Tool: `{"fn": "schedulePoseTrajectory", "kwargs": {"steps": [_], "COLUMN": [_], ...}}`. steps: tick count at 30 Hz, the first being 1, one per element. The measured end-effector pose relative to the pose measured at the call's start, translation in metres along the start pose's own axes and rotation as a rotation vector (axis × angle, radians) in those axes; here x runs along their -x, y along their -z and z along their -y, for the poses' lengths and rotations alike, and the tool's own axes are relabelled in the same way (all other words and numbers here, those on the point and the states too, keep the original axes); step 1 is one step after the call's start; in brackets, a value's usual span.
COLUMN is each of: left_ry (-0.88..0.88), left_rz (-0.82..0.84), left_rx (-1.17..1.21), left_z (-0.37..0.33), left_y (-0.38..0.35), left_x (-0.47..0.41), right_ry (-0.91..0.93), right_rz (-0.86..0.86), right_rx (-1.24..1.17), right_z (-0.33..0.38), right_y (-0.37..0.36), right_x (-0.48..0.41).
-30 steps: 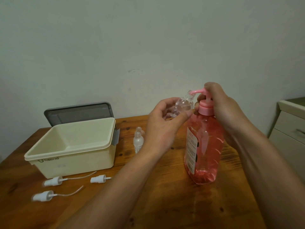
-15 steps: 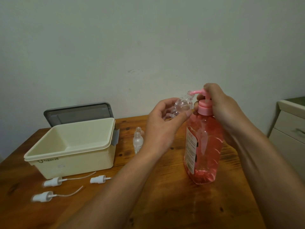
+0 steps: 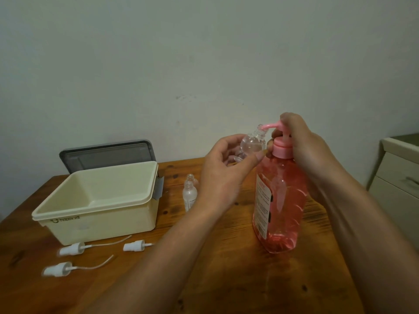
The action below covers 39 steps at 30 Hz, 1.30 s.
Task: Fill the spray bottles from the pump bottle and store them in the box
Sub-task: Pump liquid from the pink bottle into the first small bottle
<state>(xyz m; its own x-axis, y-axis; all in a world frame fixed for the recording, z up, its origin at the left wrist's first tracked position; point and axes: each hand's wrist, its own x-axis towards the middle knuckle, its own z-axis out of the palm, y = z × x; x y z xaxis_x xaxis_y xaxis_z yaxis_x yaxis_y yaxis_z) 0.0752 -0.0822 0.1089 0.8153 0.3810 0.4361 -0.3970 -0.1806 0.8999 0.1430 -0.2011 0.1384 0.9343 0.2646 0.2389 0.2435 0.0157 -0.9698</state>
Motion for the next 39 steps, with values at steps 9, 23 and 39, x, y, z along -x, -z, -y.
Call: {"fn": "schedulePoseTrajectory", "kwargs": {"steps": [9,23,39], "left_ry": [0.0,0.006,0.002], "left_rz": [-0.006,-0.006,0.001], "left_rx": [-0.005,-0.028,-0.032], "left_z": [-0.0002,-0.0011,-0.0012], "left_y": [0.0002,0.0011,0.0018], "left_x": [-0.0002,0.0004,0.0009], "right_ry": [-0.015,-0.021,0.004], "right_rz": [-0.002,0.0,-0.005], "right_rx": [-0.021,-0.036,0.015], "right_z": [0.0,-0.0001,0.0013], "right_y": [-0.0005,-0.0007,-0.0016], "right_x": [-0.0013,-0.0002,0.0001]}}
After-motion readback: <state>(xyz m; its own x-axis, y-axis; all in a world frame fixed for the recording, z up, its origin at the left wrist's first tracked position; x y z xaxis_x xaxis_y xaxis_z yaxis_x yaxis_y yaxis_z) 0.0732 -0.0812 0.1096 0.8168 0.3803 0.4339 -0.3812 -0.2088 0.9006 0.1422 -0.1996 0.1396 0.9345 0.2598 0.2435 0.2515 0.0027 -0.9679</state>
